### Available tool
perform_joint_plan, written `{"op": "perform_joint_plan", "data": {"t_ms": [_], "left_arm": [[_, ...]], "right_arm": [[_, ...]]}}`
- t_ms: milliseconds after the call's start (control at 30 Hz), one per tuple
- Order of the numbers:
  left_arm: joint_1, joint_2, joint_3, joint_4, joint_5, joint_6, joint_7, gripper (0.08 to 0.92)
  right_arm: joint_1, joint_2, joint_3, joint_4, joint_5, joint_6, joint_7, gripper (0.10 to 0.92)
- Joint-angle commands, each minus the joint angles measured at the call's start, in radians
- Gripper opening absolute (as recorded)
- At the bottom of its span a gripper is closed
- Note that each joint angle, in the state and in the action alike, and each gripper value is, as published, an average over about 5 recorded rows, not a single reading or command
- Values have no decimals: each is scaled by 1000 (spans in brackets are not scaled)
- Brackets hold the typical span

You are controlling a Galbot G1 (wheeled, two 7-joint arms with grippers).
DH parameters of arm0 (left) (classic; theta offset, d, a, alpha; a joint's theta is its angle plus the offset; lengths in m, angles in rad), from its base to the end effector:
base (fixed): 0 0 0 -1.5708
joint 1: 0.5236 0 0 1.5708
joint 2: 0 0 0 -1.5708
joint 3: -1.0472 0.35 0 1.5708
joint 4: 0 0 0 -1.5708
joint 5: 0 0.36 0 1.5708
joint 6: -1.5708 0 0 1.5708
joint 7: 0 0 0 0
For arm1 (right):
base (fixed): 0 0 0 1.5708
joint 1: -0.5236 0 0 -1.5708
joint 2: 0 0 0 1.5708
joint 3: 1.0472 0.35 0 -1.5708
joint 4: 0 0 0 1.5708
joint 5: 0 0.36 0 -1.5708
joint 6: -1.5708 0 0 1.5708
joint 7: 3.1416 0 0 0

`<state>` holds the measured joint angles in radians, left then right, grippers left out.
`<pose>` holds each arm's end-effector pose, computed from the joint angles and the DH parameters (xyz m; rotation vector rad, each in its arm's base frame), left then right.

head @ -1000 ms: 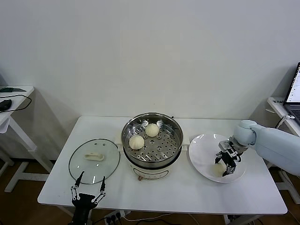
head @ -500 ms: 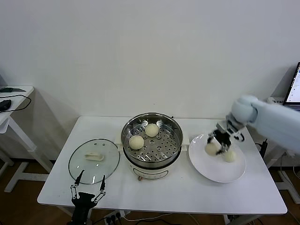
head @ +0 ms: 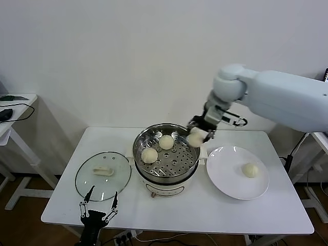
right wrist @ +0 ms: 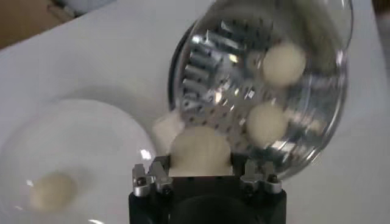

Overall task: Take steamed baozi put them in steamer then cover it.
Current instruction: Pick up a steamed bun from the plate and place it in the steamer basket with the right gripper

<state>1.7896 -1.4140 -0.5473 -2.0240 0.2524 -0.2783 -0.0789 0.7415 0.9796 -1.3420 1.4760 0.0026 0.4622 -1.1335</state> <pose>0.1108 0.0376 -0.3579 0.1248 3.0728 0.5815 0.5205 0.0707 0.0086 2.0361 -0.4689 2.3209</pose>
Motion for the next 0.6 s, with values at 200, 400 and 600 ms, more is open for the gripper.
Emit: {"op": "perform_joint_plan", "data": {"t_ms": [200, 400, 600], "left_arm": [[3, 0, -6, -8, -9, -4, 1, 823], [3, -1, -5, -9, -9, -1, 0, 823], [4, -2, -11, -8, -9, -4, 0, 823]], "right_arm": [[-100, 207, -8, 41, -233, 214, 60, 662], [-160, 217, -4, 20, -287, 257, 70, 669], [-183, 221, -9, 15, -302, 263, 70, 670]]}}
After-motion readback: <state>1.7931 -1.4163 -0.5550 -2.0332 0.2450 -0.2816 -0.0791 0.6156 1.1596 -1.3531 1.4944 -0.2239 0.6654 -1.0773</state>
